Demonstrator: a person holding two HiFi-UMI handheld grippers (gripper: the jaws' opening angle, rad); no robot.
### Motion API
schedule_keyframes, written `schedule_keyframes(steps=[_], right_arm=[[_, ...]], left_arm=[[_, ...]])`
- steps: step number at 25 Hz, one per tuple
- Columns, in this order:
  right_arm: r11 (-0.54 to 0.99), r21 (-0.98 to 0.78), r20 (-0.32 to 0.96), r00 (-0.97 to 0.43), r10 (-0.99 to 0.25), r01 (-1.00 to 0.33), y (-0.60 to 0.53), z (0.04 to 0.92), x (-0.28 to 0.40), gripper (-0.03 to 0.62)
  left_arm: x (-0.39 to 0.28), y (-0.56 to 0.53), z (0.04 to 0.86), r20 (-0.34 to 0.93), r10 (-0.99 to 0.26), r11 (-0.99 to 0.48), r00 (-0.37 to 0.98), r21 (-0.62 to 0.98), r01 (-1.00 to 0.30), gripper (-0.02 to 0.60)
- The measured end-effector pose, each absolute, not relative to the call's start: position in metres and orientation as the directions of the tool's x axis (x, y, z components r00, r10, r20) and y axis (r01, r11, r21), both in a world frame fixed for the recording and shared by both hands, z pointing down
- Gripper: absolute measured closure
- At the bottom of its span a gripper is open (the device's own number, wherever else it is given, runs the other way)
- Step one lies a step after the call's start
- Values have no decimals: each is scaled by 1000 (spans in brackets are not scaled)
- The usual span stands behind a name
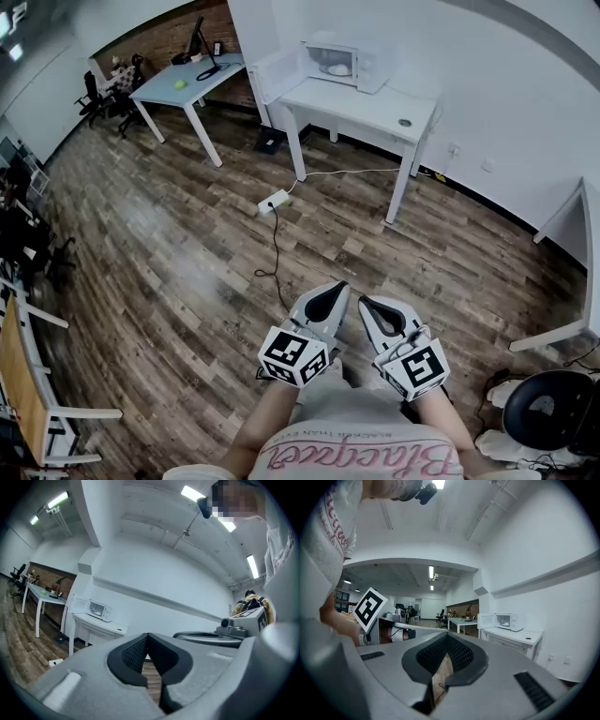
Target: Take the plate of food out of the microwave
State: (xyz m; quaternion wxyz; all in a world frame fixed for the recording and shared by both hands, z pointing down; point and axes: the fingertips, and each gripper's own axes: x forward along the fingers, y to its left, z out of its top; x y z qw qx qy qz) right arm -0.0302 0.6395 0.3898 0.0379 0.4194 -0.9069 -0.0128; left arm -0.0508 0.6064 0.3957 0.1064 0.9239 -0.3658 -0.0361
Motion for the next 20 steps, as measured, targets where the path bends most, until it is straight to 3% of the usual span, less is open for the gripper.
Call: schedule_keyframes(steps=[20], right_arm=[[645, 85, 37, -645, -764, -759, 567, 380, -68, 582]], left_arm=[[-81, 539, 385, -49, -671, -728, 740, 232, -645, 578]])
